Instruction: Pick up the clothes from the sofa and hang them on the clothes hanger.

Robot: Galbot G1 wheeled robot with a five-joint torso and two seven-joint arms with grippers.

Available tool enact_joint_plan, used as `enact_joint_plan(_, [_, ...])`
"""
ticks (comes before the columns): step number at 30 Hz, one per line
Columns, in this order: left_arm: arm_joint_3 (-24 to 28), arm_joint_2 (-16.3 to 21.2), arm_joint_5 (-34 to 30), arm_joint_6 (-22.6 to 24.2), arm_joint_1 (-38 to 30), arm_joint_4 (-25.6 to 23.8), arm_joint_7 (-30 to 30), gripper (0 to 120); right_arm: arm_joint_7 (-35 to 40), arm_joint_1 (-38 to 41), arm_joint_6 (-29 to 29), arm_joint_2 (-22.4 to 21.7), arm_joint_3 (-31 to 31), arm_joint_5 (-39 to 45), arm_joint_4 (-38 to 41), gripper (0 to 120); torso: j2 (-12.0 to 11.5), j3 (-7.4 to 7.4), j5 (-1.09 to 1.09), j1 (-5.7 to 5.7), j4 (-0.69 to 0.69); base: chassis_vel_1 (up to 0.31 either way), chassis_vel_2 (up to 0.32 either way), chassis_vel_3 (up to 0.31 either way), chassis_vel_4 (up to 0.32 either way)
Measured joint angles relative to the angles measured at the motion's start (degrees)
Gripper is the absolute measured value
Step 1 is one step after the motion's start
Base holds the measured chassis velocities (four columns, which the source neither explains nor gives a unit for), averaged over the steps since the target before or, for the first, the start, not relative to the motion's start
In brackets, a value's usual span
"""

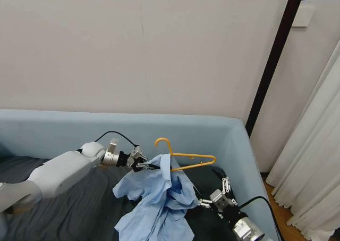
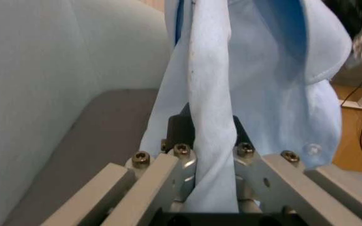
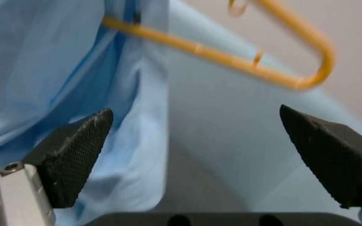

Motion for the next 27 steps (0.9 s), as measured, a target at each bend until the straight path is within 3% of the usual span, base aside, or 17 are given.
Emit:
enact_joint_plan(7, [-0.12, 0.03, -0.93, 0.07, -0.05, -0.13, -0.53, 1, 3.11, -0.22, -4.78, 2.33, -3.97, 8.95, -0.3, 100, 0.0, 0.0, -0.02, 0.0, 0.01, 0.0, 0.0, 0.0, 0.0])
enact_joint_plan(12, [-0.91, 0.93, -1.16, 0.13, 1.23, -1.54, -0.89, 1, 11.65, 4.25, -14.43, 7.46, -8.11, 33.19, 2.73, 100, 0.0, 0.0, -0.03, 0.0, 0.03, 0.0, 0.0, 0.0, 0.0])
enact_joint_plan(13, [-0.91, 0.93, -1.16, 0.13, 1.23, -1.54, -0.89, 1, 11.65, 4.25, -14.43, 7.46, -8.11, 33.19, 2.73, 100, 0.0, 0.0, -0.03, 0.0, 0.03, 0.0, 0.0, 0.0, 0.0])
enact_joint_plan(17, [-1.32, 1.82, -1.39, 0.24, 2.03, -3.02, -1.24, 1, 14.96, 6.89, -17.76, 10.52, -9.0, 47.65, 2.17, 100, 0.0, 0.0, -0.03, 0.0, 0.03, 0.0, 0.0, 0.0, 0.0])
enact_joint_plan(27, [-0.62, 2.38, -2.91, 0.43, 0.3, -4.14, -1.32, 1, 11.61, 9.45, -15.84, 11.49, -6.96, 56.19, -4.8, 100, 0.0, 0.01, -0.01, 0.01, 0.0, 0.0, 0.0, 0.0, 0.0])
